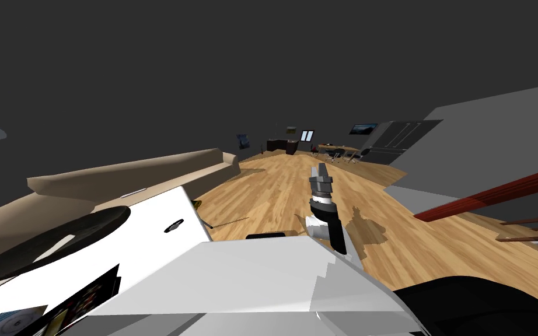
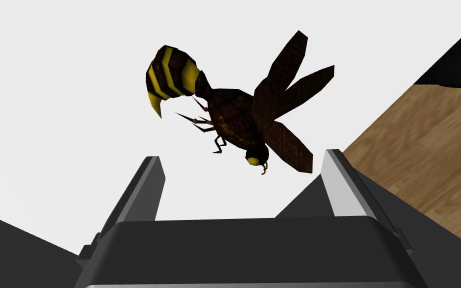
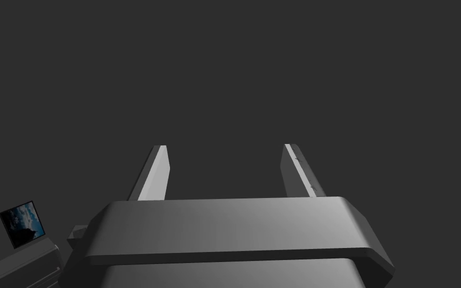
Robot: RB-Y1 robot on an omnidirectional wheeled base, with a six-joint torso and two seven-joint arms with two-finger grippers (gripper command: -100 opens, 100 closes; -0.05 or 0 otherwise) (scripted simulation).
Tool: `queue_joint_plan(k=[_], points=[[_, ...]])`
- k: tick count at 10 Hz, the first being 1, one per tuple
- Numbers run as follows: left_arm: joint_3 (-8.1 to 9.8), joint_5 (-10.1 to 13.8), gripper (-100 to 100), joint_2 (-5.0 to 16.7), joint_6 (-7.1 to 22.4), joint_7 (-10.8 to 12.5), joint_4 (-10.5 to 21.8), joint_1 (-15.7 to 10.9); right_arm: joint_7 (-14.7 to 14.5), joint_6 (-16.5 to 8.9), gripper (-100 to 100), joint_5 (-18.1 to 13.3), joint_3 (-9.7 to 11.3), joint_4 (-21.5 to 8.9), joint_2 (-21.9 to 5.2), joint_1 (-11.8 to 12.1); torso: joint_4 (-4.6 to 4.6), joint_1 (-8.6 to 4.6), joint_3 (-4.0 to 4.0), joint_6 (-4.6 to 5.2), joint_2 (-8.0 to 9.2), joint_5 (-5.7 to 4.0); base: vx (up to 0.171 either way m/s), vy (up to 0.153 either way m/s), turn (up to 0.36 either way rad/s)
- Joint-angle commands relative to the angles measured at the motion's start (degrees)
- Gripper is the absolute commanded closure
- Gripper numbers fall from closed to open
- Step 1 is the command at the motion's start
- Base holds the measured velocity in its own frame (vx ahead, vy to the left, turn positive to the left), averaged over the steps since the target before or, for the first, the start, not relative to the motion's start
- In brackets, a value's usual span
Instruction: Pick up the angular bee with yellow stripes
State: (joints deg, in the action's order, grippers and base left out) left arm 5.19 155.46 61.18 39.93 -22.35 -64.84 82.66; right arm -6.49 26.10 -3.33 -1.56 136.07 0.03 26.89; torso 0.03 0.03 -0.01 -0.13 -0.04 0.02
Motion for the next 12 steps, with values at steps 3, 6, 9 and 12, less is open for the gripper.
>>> queue_joint_plan(k=[3, 6, 9, 12], points=[[-0.12, -1.3, 100, -0.8, -0.1, 0.3, 0.6, -1.1, 0.0, 0.0, 0, 0.0, 0.0, 0.0, 0.0, 0.0, 0.0, -0.04, 0.0, 0.0, 0.01, -0.01, 0.004, 0.012, 0.001], [-0.12, -1.3, 100, -0.8, -0.1, 0.3, 0.6, -1.1, 0.0, 0.0, 0, 0.0, 0.0, 0.0, 0.0, 0.0, 0.01, -0.04, 0.03, 0.0, 0.04, 0.0, 0.0, 0.0, 0.0], [-0.07, 0.4, 100, 0.2, 0.2, -0.1, 0.3, 0.1, 0.0, 0.0, 0, 0.0, 0.0, 0.0, 0.0, 0.0, 0.02, -0.03, 0.03, 0.0, 0.05, 0.01, -0.002, -0.004, -0.002], [-0.02, 1.9, 100, 1.1, 0.4, -0.5, -0.1, 1.2, 0.0, 0.0, 0, 0.0, 0.0, 0.0, 0.0, 0.0, 0.01, -0.15, 0.04, 0.0, 0.07, -0.03, -0.009, -0.021, -0.004]])
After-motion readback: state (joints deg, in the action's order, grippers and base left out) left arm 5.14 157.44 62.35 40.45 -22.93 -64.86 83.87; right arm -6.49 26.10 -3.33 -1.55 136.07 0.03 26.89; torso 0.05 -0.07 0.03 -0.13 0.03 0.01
